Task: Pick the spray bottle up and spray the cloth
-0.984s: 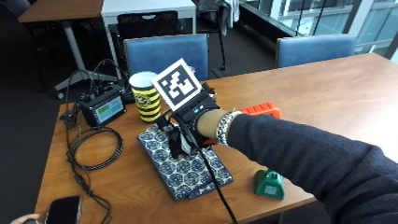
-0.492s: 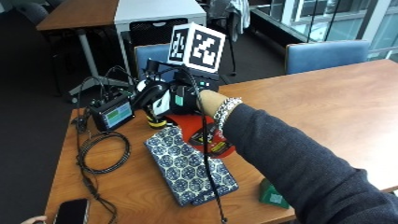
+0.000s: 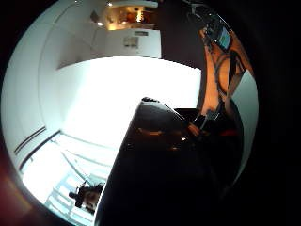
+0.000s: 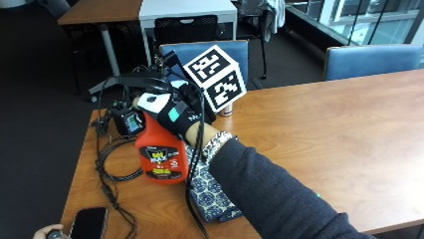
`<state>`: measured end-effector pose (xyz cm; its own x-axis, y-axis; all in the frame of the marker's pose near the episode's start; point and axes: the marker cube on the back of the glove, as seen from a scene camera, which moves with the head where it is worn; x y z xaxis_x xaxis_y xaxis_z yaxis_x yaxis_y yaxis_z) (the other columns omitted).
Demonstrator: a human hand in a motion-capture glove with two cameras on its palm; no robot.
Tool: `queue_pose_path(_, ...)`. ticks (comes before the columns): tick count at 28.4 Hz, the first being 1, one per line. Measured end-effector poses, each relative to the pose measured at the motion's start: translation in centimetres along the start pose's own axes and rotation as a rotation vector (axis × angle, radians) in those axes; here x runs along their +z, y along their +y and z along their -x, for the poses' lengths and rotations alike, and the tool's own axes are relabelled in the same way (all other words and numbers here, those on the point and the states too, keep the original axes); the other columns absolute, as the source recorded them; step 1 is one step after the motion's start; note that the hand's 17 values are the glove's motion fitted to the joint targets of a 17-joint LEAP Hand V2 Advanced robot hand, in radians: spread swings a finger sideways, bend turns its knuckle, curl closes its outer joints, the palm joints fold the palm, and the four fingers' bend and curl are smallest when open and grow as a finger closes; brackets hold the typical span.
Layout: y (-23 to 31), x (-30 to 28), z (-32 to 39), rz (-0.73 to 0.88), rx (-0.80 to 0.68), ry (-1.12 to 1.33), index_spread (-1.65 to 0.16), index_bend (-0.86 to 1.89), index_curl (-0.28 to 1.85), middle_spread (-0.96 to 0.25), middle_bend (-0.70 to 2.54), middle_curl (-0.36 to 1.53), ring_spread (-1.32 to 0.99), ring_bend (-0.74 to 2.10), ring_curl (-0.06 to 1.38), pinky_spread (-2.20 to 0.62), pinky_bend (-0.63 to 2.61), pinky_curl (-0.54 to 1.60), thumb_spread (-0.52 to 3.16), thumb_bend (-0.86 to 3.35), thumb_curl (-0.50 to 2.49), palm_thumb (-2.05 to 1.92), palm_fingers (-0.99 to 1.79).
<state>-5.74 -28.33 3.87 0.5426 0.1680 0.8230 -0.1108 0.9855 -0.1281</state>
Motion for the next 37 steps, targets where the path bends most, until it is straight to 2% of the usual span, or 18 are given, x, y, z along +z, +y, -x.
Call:
queue_pose_path(5,-0.5,0.7,0.1,-0.098,-0.06,-0.105,-0.28,0.3,0.59,-0.22,0.6,0.53,-0.2,0.57,0.47,-0.21,0.36,0.37,0.34,-0.03,0.79,0.96,1.34)
queue_pose_path(11,-0.8,2.0,-0.5,-0.155,-0.093,-0.096,-0.28,0.3,0.59,-0.21,0.6,0.53,-0.19,0.57,0.47,-0.22,0.36,0.37,0.32,-0.03,0.8,0.96,1.34)
queue_pose_path(23,-0.7,3.0,-1.4,-0.167,-0.126,-0.036,-0.28,0.3,0.59,-0.21,0.6,0.53,-0.18,0.59,0.47,-0.23,0.36,0.37,0.31,-0.03,0.8,0.96,1.35)
queue_pose_path(37,-0.2,0.4,3.4,-0.187,-0.207,0.032,-0.28,0.32,0.6,-0.22,0.61,0.53,-0.22,0.58,0.47,-0.26,0.38,0.38,0.3,-0.03,0.8,0.95,1.36)
